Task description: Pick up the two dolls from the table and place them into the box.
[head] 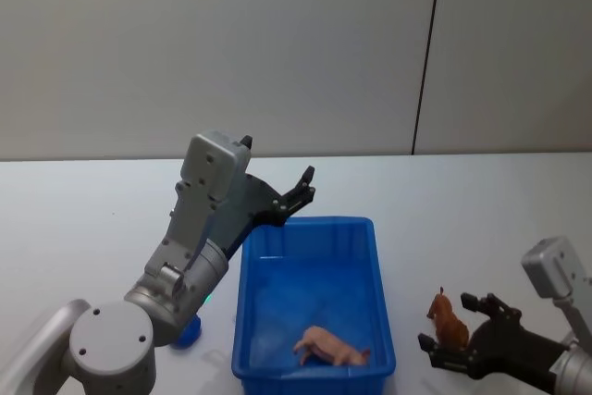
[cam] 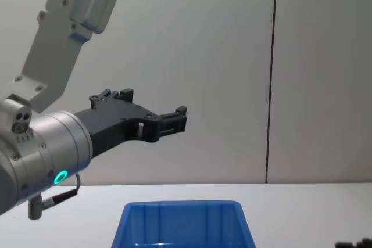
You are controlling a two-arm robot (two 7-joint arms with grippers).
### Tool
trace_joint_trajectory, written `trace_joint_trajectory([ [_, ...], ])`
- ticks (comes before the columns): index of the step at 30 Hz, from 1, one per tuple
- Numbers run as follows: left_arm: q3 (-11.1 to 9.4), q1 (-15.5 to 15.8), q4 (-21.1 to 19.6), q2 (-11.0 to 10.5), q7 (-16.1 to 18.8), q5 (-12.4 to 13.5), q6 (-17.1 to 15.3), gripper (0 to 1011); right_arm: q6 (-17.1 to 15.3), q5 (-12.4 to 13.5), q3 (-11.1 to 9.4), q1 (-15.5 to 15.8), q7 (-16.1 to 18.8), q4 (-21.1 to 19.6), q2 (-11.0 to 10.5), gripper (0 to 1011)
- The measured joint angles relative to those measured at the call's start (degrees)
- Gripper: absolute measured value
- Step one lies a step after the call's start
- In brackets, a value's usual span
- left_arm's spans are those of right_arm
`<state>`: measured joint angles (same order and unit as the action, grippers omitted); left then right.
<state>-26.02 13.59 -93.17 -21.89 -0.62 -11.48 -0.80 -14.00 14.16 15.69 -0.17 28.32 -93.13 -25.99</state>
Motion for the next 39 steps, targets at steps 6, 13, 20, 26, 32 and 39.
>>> trace_joint_trajectory([
  [6,0.0,0.0,0.0,0.0,0.0,0.0,0.0,1001,-1.2,-0.3,0.3,0.0,-0.1,1.3,0.0,1001],
  [13,0.0,0.0,0.0,0.0,0.0,0.0,0.0,1001,-1.9,-1.2,0.7,-0.2,-0.6,2.5,0.3,1001],
  [20,0.0,0.0,0.0,0.0,0.0,0.0,0.0,1001,-2.2,-1.9,1.0,-0.4,-1.7,3.3,0.6,922],
  [26,0.0,0.0,0.0,0.0,0.0,0.0,0.0,1001,-2.1,-2.1,1.1,-0.6,-2.6,3.6,0.8,755],
  [32,0.0,0.0,0.0,0.0,0.0,0.0,0.0,1001,-1.7,-2.2,1.2,-0.7,-3.4,3.7,1.0,575],
  [39,0.0,0.0,0.0,0.0,0.0,0.0,0.0,1001,-0.6,-2.7,1.3,-0.7,-4.4,3.2,1.1,425],
])
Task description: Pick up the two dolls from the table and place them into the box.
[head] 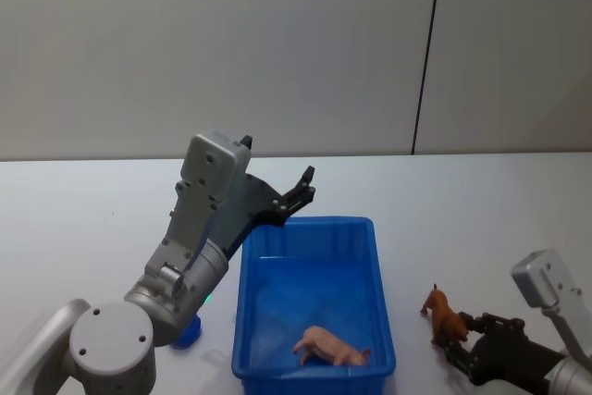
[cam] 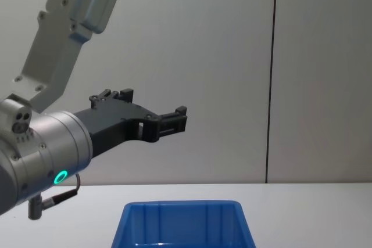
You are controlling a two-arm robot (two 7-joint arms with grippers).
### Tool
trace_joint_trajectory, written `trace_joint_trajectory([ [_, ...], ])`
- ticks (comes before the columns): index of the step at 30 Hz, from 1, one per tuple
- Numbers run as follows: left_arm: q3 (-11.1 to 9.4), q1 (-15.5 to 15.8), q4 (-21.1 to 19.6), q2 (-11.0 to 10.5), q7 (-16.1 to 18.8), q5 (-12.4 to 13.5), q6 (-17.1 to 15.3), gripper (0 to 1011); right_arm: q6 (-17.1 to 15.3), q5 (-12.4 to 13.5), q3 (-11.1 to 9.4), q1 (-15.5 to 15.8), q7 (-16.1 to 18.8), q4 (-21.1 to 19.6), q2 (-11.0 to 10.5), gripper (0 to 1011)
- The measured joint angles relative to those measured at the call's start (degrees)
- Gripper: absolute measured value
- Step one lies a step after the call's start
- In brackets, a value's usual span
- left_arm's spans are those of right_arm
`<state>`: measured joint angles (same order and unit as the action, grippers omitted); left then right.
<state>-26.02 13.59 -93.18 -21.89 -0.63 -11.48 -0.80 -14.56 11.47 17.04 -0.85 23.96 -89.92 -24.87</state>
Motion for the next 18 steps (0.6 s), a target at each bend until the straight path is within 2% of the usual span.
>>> trace_joint_trajectory([
  [11,0.0,0.0,0.0,0.0,0.0,0.0,0.0,1001,3.4,-1.6,0.4,-0.7,1.0,-1.9,0.3,425],
  [18,0.0,0.0,0.0,0.0,0.0,0.0,0.0,1001,6.3,-2.9,0.9,-2.4,4.3,-3.5,1.3,425],
])
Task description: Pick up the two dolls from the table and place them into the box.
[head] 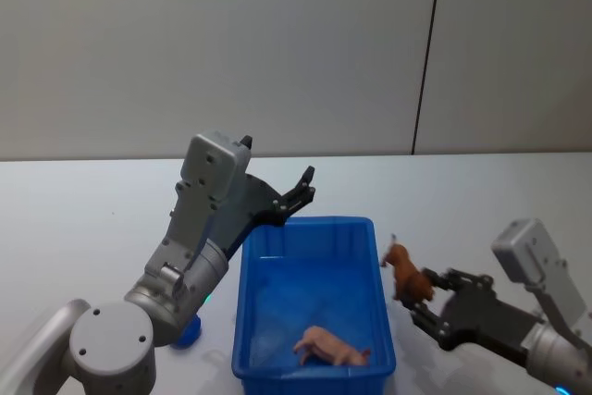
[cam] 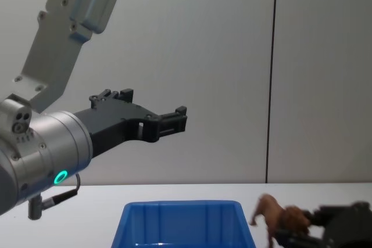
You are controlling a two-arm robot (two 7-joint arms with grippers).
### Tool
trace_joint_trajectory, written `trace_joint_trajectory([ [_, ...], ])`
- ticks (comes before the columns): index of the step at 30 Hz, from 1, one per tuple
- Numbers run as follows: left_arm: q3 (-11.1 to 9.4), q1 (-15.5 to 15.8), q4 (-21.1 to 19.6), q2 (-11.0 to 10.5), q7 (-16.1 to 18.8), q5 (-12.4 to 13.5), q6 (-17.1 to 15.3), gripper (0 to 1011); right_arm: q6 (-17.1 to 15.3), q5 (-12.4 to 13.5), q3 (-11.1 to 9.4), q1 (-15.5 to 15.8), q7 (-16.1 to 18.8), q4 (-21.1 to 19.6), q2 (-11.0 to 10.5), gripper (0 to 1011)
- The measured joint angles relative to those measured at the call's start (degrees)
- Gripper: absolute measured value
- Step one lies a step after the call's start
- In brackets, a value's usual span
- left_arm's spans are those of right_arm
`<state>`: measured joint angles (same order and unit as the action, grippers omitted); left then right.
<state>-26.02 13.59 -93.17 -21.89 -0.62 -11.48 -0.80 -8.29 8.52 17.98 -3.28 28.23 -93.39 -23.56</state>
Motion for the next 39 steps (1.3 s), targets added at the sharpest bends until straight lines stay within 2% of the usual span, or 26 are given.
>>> trace_joint_trajectory([
  [15,0.0,0.0,0.0,0.0,0.0,0.0,0.0,1001,2.2,-3.3,2.3,-4.5,7.6,-0.6,3.6,437],
  [16,0.0,0.0,0.0,0.0,0.0,0.0,0.0,1001,2.2,-3.5,2.5,-4.8,7.8,-0.5,3.8,487],
  [19,0.0,0.0,0.0,0.0,0.0,0.0,0.0,1001,2.1,-4.4,3.0,-5.5,8.4,0.0,4.5,546],
  [24,0.0,0.0,0.0,0.0,0.0,0.0,0.0,1001,1.7,-5.9,4.0,-6.6,8.8,1.5,5.7,747],
  [25,0.0,0.0,0.0,0.0,0.0,0.0,0.0,1001,1.7,-6.1,4.1,-6.8,8.8,1.6,5.9,747],
  [32,0.0,0.0,0.0,0.0,0.0,0.0,0.0,1001,2.1,-6.7,4.3,-7.3,8.4,2.4,6.1,956],
  [35,0.0,0.0,0.0,0.0,0.0,0.0,0.0,1001,2.4,-6.5,4.1,-7.3,8.1,2.5,5.8,1001],
  [39,0.0,0.0,0.0,0.0,0.0,0.0,0.0,1001,2.9,-5.7,3.5,-6.8,7.6,2.4,4.8,1001],
])
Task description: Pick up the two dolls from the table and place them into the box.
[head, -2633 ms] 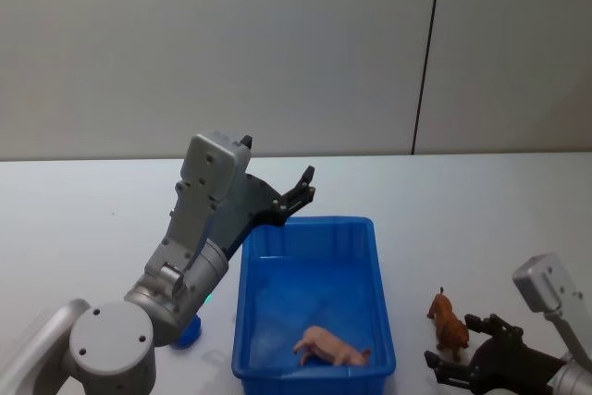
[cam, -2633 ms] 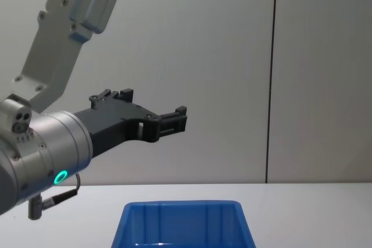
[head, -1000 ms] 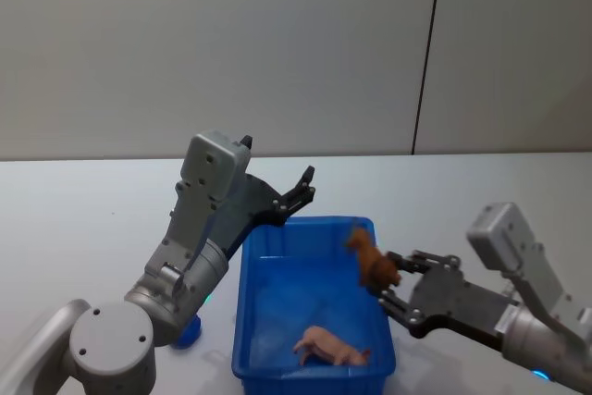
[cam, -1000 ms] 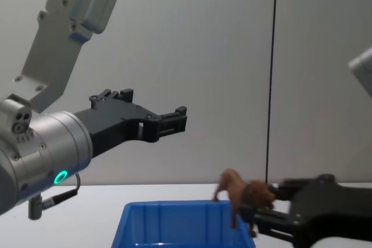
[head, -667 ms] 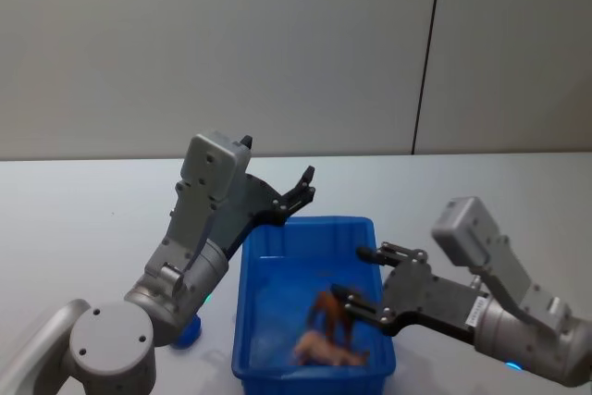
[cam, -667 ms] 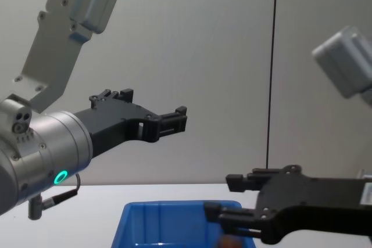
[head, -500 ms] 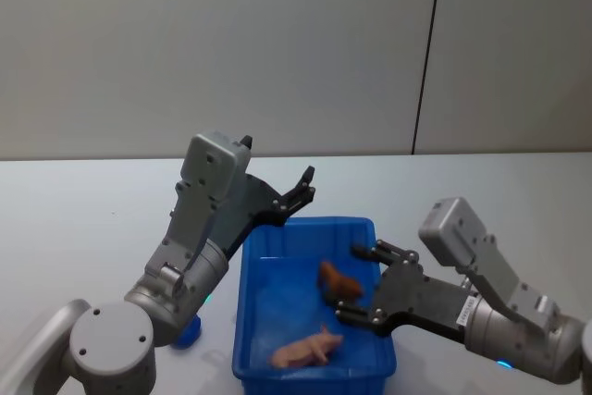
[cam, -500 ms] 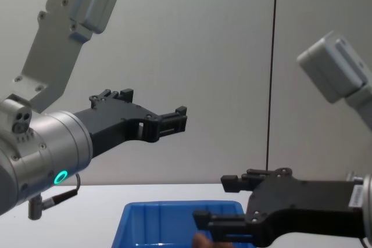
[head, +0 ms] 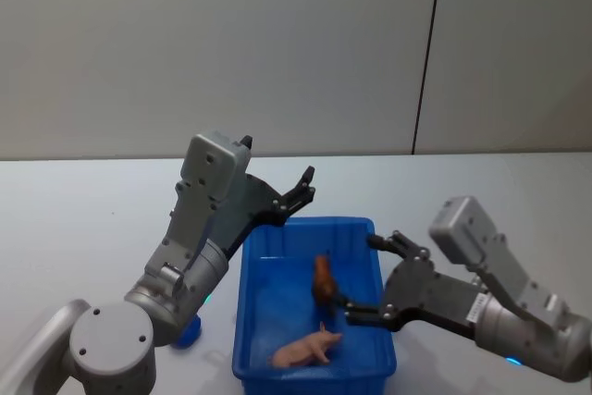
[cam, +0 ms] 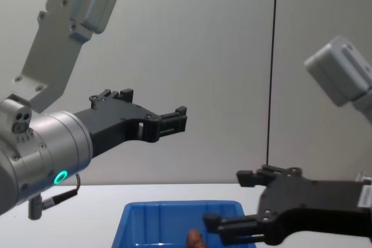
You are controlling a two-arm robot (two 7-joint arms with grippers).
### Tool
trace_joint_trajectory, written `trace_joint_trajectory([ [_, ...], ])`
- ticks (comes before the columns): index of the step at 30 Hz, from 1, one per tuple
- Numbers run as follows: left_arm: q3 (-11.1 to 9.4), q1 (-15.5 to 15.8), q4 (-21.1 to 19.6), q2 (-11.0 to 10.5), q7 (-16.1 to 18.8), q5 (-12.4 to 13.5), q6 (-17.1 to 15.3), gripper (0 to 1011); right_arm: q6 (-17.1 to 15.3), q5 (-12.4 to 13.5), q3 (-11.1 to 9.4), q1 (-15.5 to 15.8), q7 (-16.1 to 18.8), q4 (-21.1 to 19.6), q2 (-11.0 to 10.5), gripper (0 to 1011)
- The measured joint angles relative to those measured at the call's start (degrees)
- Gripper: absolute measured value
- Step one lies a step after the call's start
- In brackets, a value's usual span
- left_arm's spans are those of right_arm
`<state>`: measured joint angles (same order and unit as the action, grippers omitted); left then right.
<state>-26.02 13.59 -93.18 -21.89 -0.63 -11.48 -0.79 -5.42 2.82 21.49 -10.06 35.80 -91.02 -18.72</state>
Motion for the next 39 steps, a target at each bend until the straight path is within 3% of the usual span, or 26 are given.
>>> trace_joint_trajectory([
  [15,0.0,0.0,0.0,0.0,0.0,0.0,0.0,1001,1.8,5.9,-3.2,4.2,-3.1,-1.2,-5.7,1001],
  [28,0.2,-0.5,-0.6,-0.5,0.8,0.4,-0.4,1001,3.0,8.9,-4.8,6.6,-4.7,-1.6,-8.4,1001],
  [39,1.5,-4.7,-5.0,-4.2,6.3,0.2,-3.5,1001,3.3,9.9,-5.2,7.4,-5.1,-1.7,-9.3,1001],
])
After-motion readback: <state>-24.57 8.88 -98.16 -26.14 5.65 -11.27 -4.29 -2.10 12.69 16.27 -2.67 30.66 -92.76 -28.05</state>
